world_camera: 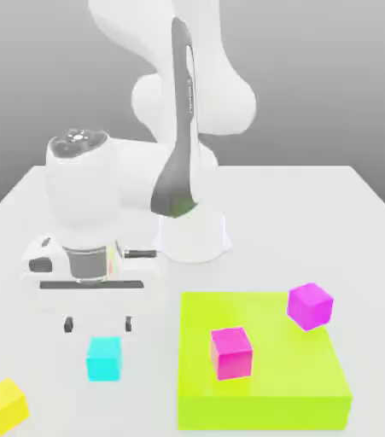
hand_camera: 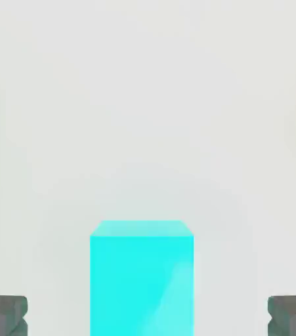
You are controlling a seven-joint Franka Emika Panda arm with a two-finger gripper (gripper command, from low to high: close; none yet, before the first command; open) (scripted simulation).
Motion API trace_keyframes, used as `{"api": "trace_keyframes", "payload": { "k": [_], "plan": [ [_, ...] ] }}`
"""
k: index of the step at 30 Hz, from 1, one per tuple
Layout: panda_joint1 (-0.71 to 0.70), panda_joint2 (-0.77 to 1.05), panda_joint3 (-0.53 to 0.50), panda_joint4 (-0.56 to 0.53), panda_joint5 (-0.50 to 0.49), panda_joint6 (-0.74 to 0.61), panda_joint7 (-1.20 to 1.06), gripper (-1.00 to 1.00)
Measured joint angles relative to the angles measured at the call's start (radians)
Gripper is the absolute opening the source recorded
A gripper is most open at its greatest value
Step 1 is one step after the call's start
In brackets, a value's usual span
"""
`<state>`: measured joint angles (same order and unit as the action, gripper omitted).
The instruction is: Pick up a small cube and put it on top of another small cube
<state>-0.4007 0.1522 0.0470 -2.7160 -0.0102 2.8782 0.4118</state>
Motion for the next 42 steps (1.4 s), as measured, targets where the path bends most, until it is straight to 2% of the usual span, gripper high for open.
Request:
{"api": "trace_keyframes", "payload": {
  "k": [7, 8, 15, 27, 42],
  "plan": [
    [0.014, 0.149, -0.019, 0.026, -0.016, 0.119, 0.011, 0.0],
    [0.021, 0.172, -0.027, 0.028, -0.021, 0.136, 0.013, -1.0],
    [0.021, 0.178, -0.028, 0.029, -0.026, 0.14, 0.017, -1.0],
    [-0.004, -0.044, 0.0, -0.007, -0.004, -0.047, 0.019, -1.0],
    [0.029, 0.06, -0.146, 0.283, 0.057, -0.244, 0.77, -1.0]
  ]
}}
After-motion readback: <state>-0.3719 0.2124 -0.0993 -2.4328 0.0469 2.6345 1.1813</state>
